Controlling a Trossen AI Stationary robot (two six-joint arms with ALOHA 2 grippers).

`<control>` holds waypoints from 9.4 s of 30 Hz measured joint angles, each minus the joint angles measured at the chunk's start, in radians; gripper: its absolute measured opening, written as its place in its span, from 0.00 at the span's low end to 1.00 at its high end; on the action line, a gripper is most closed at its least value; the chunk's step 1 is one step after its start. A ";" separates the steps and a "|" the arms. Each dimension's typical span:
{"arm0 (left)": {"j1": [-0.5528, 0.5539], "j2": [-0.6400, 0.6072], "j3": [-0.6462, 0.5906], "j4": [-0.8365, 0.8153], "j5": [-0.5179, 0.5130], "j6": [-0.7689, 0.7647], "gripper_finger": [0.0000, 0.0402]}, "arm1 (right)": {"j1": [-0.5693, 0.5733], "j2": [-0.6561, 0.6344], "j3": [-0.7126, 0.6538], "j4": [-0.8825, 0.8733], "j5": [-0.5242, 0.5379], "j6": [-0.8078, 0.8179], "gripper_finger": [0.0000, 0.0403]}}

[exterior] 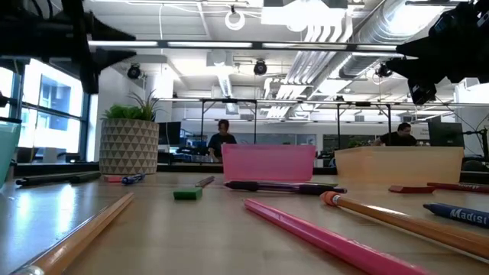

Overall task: Sort crayons/erasers/pens/pencils in bins
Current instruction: Put the blue ballpen into the green bin, then put the red crayon into the orange bin

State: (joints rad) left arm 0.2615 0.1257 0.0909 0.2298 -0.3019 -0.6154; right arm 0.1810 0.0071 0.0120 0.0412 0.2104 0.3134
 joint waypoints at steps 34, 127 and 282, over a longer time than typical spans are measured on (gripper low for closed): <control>-0.078 0.818 0.769 -0.990 0.143 -0.538 0.25 | 0.000 0.000 0.000 0.000 0.000 0.000 0.35; -0.360 1.545 0.766 -0.879 0.048 -1.135 0.06 | 0.000 0.000 0.000 0.001 0.000 0.423 0.35; -0.415 0.839 0.755 -1.143 -0.053 -0.627 0.31 | -0.046 1.405 0.592 -0.795 -0.177 0.859 0.10</control>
State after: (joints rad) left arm -0.1532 0.9649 0.8463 -0.9131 -0.3546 -1.2423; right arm 0.1352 1.4124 0.6037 -0.7538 0.0338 1.1722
